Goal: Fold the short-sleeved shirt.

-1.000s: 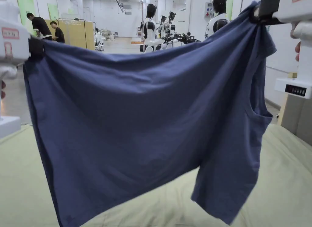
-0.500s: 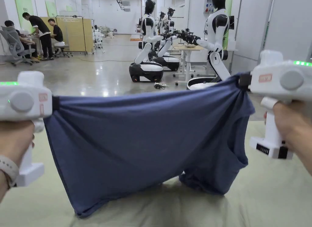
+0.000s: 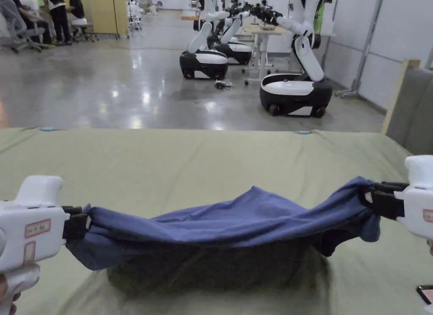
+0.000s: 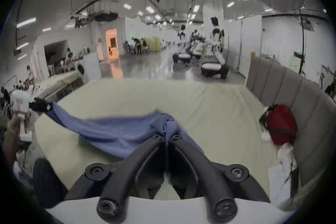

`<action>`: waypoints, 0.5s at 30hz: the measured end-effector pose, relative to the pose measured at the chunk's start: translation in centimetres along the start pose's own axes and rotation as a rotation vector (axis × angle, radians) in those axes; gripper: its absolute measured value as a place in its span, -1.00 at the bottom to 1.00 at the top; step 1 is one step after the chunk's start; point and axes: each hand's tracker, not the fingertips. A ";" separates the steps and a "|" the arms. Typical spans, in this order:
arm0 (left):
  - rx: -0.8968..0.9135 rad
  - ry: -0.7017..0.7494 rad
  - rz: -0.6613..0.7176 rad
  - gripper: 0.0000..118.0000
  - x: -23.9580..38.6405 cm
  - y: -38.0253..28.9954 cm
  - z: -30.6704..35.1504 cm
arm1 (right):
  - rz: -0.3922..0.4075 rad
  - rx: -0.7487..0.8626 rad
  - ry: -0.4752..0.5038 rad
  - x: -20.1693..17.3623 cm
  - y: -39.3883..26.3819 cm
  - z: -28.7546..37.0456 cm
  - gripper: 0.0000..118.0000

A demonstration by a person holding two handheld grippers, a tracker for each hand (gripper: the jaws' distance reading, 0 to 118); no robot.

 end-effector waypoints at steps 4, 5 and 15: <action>-0.206 -0.054 0.040 -0.99 1.5 -8.3 -0.3 | -0.012 -0.208 -0.007 -2.2 -9.0 0.2 -0.89; -0.242 -0.051 0.055 -0.99 1.7 -9.8 -0.6 | -0.024 -0.279 -0.016 -2.4 -11.0 -0.2 -0.89; 0.037 0.060 0.021 0.99 2.5 -10.2 3.5 | -0.009 -0.003 -0.041 -4.0 -11.1 4.7 0.74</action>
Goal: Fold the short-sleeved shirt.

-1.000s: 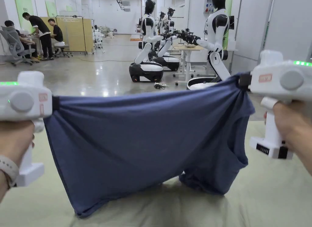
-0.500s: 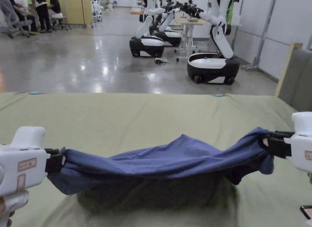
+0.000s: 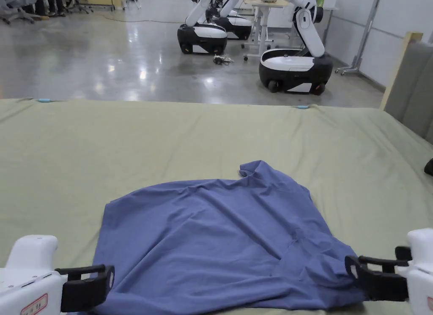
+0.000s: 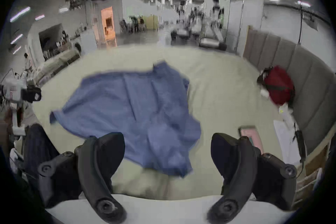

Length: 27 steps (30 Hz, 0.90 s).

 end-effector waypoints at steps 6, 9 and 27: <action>0.249 0.091 -0.059 0.91 2.1 -0.6 2.8 | -0.017 0.199 -0.055 -2.5 1.0 3.1 0.72; 0.116 0.097 -0.058 -1.00 1.8 -0.3 1.8 | 0.016 0.168 -0.159 -3.6 0.5 2.4 -0.95; -0.325 0.069 -0.020 0.77 -0.4 -4.1 -8.5 | -0.016 -0.103 -0.090 1.3 -2.4 -1.9 -0.95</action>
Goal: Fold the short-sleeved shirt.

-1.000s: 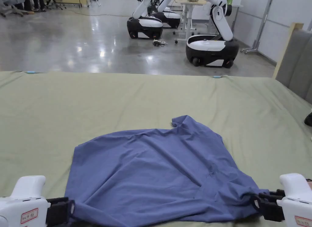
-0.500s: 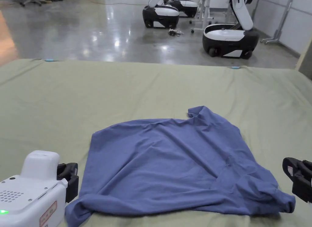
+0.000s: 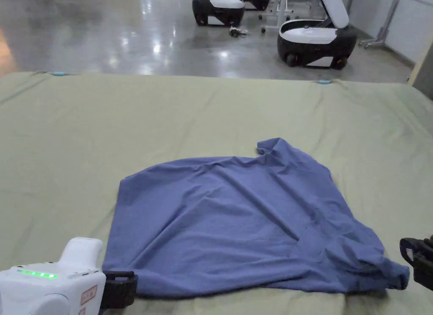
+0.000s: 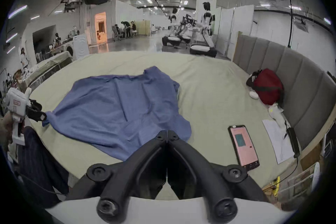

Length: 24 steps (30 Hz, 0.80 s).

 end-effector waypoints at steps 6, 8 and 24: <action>-0.016 -0.104 0.029 -0.80 0.8 -0.6 -0.7 | -0.015 -0.101 -0.012 2.0 -1.2 -1.1 -0.93; -0.035 -0.058 -0.032 -0.80 1.6 -0.4 -0.3 | -0.032 -0.105 0.026 1.7 -1.1 -0.4 -0.79; -0.006 -0.067 -0.080 -0.85 1.1 -0.6 1.1 | 0.047 -0.242 0.088 -1.0 -2.5 -5.3 -0.87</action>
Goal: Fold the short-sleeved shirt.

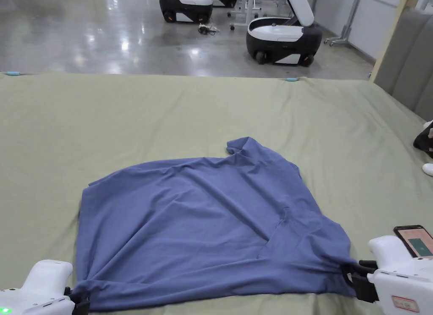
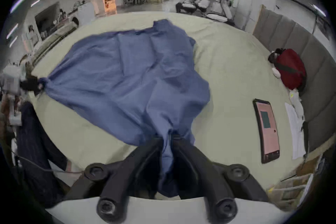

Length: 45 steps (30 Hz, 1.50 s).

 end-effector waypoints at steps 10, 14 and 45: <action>0.093 -0.023 -0.069 -0.86 -1.4 5.1 5.2 | -0.150 0.188 0.145 1.8 5.4 7.1 -0.87; 0.097 -0.006 -0.085 -0.86 -2.1 10.2 3.1 | -0.161 0.234 0.110 2.5 11.1 4.7 -0.87; 0.283 0.090 0.217 -1.00 -1.5 1.6 3.1 | -0.073 0.412 0.013 -4.2 3.7 5.7 -0.95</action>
